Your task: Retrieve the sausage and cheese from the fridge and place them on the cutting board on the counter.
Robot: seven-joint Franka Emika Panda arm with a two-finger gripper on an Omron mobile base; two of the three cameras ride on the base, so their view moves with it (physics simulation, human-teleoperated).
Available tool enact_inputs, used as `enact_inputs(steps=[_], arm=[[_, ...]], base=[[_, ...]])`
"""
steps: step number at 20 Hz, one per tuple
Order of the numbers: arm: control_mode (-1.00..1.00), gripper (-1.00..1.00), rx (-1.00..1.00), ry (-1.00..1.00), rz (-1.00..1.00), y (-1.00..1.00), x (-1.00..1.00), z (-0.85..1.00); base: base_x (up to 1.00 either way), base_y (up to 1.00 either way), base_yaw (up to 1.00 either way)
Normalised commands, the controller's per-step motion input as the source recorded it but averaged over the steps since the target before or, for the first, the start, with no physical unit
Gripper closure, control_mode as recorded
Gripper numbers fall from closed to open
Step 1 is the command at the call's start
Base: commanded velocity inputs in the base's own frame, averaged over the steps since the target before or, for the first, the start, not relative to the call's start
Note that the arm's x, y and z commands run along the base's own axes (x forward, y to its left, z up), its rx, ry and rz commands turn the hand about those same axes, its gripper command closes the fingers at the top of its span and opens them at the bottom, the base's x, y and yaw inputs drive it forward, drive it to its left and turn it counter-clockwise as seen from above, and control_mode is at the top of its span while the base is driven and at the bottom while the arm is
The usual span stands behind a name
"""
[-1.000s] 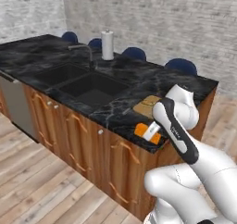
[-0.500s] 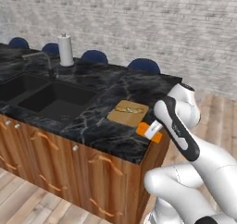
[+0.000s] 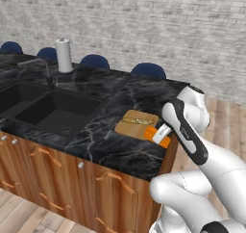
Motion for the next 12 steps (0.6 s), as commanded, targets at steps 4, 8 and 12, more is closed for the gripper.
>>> enact_inputs(steps=[4, 8, 12], arm=[[1.0, 1.0, 0.0, 0.0, 0.0, 0.0, 0.0, 0.0], [1.0, 1.0, 0.0, 0.0, 0.0, 0.0, 0.0, 0.0], [1.0, 1.0, 0.0, 0.0, 0.0, 0.0, 0.0, 0.0]], base=[[0.52, 0.14, 0.0], [0.3, 0.07, 0.0], [0.0, 0.0, 0.0]])
